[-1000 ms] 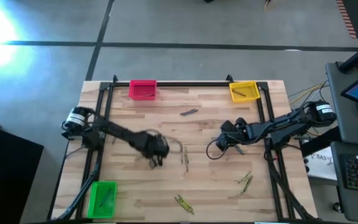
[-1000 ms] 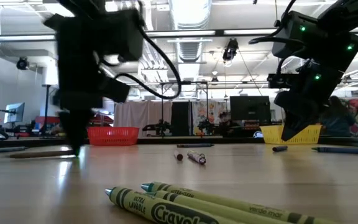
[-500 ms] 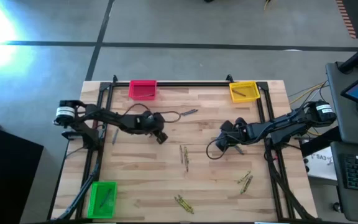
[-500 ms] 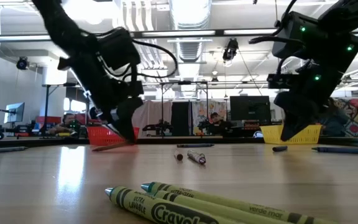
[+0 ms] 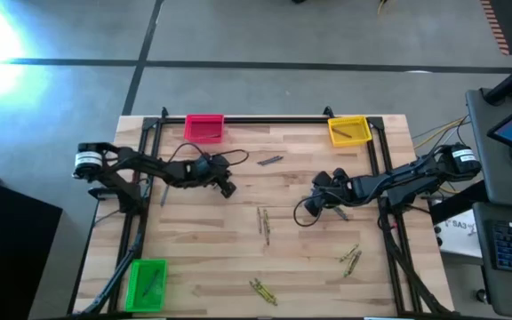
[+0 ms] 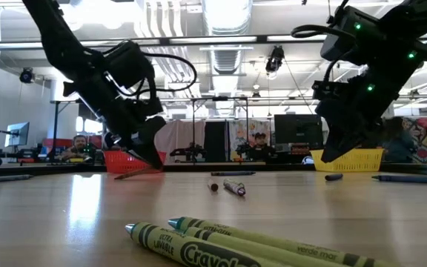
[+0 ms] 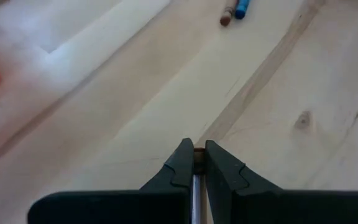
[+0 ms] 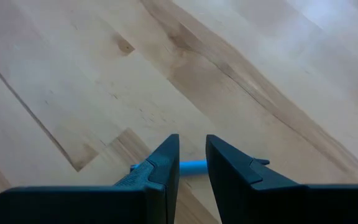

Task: Sort crayons
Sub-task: Put the brown crayon into the red bin

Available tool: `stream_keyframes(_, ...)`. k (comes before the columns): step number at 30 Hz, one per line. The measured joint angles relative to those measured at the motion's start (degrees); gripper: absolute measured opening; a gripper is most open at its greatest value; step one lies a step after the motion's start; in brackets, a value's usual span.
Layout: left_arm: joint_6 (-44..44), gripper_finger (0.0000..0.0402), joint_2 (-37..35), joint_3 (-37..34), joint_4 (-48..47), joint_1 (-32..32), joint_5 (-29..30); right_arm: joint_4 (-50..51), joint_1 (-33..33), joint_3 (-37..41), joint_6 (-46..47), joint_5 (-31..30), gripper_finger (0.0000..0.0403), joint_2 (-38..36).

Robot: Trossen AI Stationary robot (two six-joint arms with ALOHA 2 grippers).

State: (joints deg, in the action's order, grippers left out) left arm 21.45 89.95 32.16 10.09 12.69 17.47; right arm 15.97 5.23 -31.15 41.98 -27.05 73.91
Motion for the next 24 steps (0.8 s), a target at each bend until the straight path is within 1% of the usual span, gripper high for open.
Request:
stream_keyframes(10, -1.4, 0.0001, -6.4, -0.7, 0.4, 1.2, 0.1, 0.0, 0.0, 0.0, 0.0, 0.0, 0.0073, 0.0)
stream_keyframes(13, -5.4, 0.0001, -9.0, -1.2, 2.1, 1.3, 3.5, -0.3, 0.0, 0.0, 0.0, 0.0, 0.0073, 0.0)
stream_keyframes(15, -9.5, 0.0001, -10.8, -1.2, 5.5, 2.1, 6.8, -0.9, 0.0, 0.0, 0.2, -0.8, 0.0073, 0.0)
stream_keyframes(17, -12.8, 0.0001, -11.8, -1.2, 10.3, 4.4, 7.7, -1.8, 0.0, 0.1, 1.1, -2.2, 0.0073, 0.0)
stream_keyframes(20, -14.9, 0.0001, -11.7, -1.2, 17.7, 8.9, 5.2, -2.7, 0.0, 0.2, 1.7, -3.5, 0.0073, 0.0)
stream_keyframes(24, -16.9, 0.0001, -8.5, -2.4, 33.5, 12.8, 2.3, -5.0, 0.0, 0.2, 1.7, -4.1, 0.0073, 0.0)
